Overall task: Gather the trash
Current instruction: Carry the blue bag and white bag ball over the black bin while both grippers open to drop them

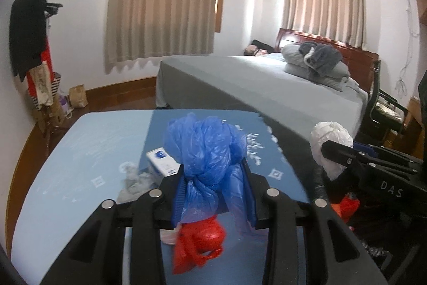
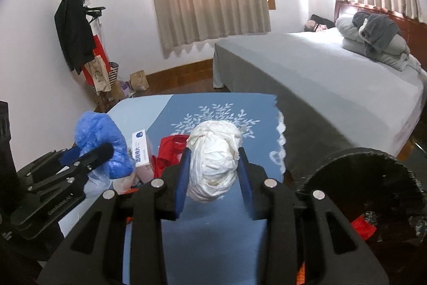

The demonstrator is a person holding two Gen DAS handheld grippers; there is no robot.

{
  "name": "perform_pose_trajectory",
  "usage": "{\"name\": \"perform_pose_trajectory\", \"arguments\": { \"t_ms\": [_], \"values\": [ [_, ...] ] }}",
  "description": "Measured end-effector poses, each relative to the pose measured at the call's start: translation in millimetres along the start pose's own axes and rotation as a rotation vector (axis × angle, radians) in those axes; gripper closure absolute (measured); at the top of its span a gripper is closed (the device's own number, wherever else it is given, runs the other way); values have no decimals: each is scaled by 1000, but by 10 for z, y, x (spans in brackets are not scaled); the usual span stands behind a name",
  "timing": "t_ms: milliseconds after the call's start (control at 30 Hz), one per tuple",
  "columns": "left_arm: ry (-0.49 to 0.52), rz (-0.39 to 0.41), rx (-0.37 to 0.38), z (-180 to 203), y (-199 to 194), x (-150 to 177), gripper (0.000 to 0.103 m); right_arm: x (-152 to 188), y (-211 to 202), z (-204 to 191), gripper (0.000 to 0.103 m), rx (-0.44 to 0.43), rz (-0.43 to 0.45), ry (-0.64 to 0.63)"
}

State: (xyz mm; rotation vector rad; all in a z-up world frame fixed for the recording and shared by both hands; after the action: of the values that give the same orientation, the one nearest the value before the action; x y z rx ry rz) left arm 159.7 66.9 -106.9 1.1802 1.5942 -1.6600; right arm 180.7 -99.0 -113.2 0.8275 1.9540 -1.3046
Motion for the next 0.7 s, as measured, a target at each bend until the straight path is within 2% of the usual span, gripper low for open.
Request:
{"name": "perform_pose_trajectory", "arguments": {
  "t_ms": [300, 700],
  "values": [
    [45, 31, 81, 449, 12, -182, 66, -118, -331, 349, 70, 62, 61, 27],
    [103, 64, 204, 1151, 56, -406, 66, -87, -715, 940, 70, 171, 114, 89]
  ]
}}
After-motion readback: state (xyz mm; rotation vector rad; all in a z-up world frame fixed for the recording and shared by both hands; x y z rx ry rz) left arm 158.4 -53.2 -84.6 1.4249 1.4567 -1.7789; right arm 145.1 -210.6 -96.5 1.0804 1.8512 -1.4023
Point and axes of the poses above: each gripper's, at about its wrist camera, not at the fingertips, and y roughly the way its jaws point, z to its right, x to its underside, the point moved 6 cm from there along y, roughly the way its jaws point, and after that the axes turned 11 degrees about y, right-handed, at the moved point
